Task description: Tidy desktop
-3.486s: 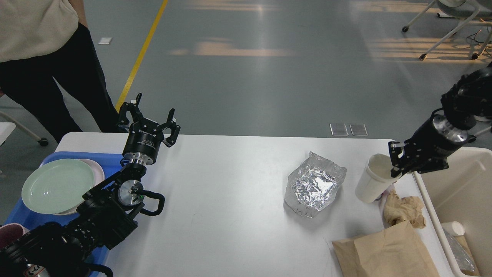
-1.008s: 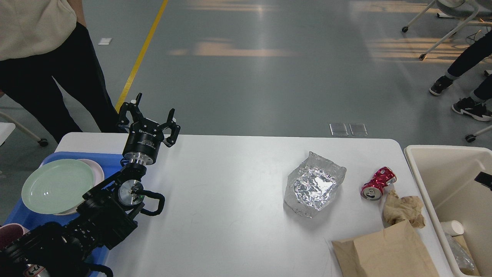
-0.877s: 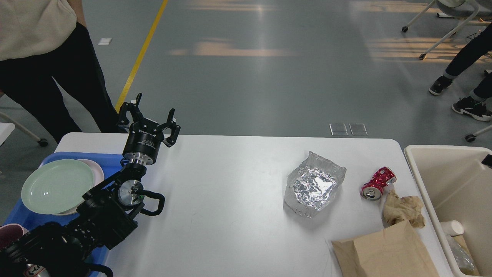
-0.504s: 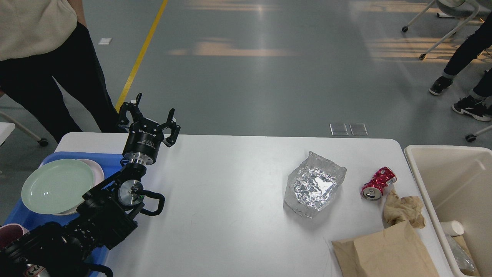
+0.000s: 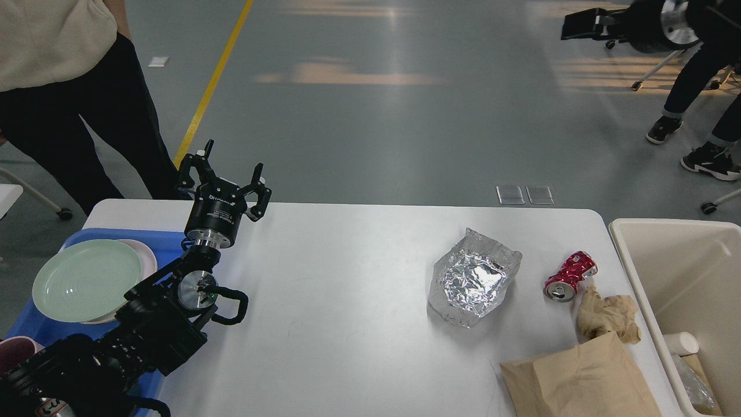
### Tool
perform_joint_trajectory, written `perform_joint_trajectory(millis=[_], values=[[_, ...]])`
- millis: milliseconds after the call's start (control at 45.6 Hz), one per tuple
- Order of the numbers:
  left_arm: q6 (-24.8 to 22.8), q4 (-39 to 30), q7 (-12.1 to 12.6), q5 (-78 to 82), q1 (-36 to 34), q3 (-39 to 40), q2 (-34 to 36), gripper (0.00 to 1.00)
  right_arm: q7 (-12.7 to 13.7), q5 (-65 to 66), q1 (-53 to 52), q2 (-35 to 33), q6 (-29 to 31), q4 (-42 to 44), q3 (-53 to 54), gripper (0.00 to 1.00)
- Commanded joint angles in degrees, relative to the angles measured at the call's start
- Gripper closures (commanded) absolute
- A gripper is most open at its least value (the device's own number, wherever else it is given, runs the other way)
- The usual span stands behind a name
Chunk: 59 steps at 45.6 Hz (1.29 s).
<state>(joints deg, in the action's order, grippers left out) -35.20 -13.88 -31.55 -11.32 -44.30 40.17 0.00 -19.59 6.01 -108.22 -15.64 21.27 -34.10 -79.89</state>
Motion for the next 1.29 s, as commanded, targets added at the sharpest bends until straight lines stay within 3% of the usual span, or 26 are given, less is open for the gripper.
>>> perform_joint_trajectory(millis=[0, 285, 614, 833, 1030, 1271], values=[[0.0, 0.0, 0.0, 0.0, 0.0, 0.0, 0.0, 0.04, 0.0, 0.1, 3.3, 5.4, -0.2, 0.1, 1.7, 0.00], [0.0, 0.0, 0.0, 0.0, 0.0, 0.0, 0.0, 0.04, 0.0, -0.5, 16.5, 9.9, -1.6, 0.9, 13.0, 0.00], [0.0, 0.0, 0.0, 0.0, 0.0, 0.0, 0.0, 0.04, 0.0, 0.1, 27.9, 11.8, -1.4, 1.0, 13.2, 0.00], [0.0, 0.0, 0.0, 0.0, 0.0, 0.0, 0.0, 0.04, 0.1, 1.4, 29.9, 11.1, 0.3, 0.5, 10.6, 0.00], [0.0, 0.0, 0.0, 0.0, 0.0, 0.0, 0.0, 0.04, 0.1, 1.9, 31.0, 9.9, 7.2, 0.3, 9.7, 0.00], [0.0, 0.0, 0.0, 0.0, 0.0, 0.0, 0.0, 0.04, 0.1, 2.9, 32.4, 8.8, 8.6, 0.2, 9.4, 0.00]])
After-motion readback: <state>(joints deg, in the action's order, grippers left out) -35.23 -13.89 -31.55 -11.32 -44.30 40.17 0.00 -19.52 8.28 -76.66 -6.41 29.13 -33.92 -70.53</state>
